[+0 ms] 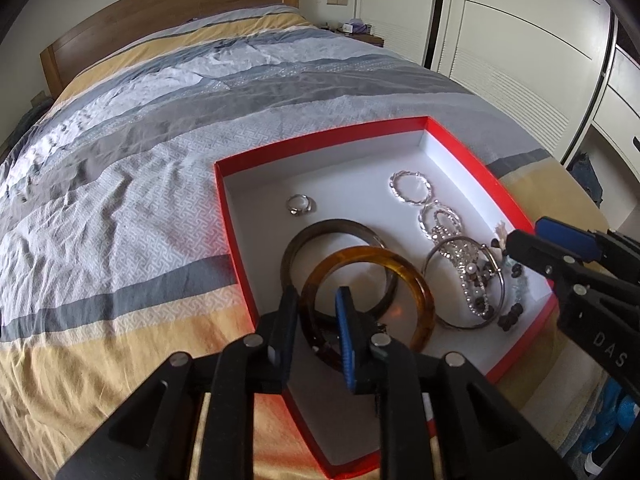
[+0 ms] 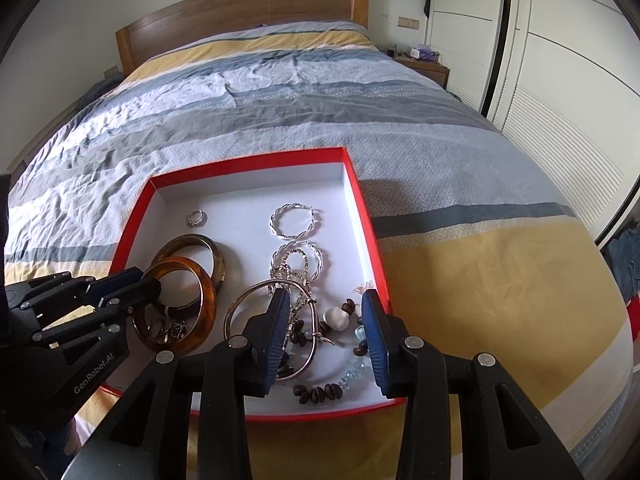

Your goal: Organize jewelry

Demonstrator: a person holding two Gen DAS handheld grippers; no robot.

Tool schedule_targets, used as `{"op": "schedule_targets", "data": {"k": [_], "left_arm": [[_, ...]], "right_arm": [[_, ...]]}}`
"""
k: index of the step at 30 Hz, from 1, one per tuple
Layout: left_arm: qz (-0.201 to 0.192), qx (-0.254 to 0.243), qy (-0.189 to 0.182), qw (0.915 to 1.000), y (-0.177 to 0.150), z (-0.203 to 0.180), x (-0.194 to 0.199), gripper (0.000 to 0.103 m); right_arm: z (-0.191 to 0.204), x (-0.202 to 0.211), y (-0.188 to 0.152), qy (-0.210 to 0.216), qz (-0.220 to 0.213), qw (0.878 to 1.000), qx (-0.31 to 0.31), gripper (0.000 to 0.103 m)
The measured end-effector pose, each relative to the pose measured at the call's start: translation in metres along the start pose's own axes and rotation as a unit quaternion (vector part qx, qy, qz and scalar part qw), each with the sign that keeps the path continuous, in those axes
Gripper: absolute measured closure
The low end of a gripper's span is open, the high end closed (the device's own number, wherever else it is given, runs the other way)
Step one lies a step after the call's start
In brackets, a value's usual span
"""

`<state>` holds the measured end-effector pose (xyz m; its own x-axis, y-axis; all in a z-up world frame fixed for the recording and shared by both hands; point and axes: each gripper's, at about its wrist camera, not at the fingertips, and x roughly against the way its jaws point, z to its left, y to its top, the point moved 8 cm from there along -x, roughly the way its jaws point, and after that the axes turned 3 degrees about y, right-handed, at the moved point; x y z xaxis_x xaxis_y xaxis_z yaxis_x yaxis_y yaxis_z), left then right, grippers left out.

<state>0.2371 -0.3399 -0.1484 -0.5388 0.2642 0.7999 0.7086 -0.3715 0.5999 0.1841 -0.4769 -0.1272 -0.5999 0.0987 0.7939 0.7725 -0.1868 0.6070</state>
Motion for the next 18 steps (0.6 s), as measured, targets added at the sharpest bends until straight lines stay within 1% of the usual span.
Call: {"op": "schedule_targets", "data": {"k": [2,9,11,13,15,18], "left_arm": [[-0.005,0.001,-0.003,1.0000,0.001,-0.001,0.008,0.075],[-0.028,0.006,-0.009,0.9995,0.003,0.004,0.051,0.071],[-0.037,0.011,-0.009,0.9992,0.002,0.008,0.066,0.062],[-0.054,0.018,-0.009,0.9983,0.000,0.013,0.083,0.062],[-0.069,0.022,0.000,0.9974,-0.003,0.020,0.099,0.062],[-0.077,0.025,0.012,0.9967,-0.013,0.030,0.121,0.062]], "right_arm": [[-0.001,0.010,0.000,-0.003,-0.005,1.000,-0.006,0.066],[0.001,0.050,-0.006,-0.007,-0.021,0.999,-0.028,0.064],[0.006,0.062,-0.009,-0.005,-0.026,0.999,-0.029,0.063],[0.013,0.075,-0.012,-0.002,-0.029,0.999,-0.030,0.062],[0.023,0.088,-0.017,0.001,-0.032,0.999,-0.027,0.060],[0.037,0.106,-0.023,0.008,-0.037,0.999,-0.020,0.060]]}}
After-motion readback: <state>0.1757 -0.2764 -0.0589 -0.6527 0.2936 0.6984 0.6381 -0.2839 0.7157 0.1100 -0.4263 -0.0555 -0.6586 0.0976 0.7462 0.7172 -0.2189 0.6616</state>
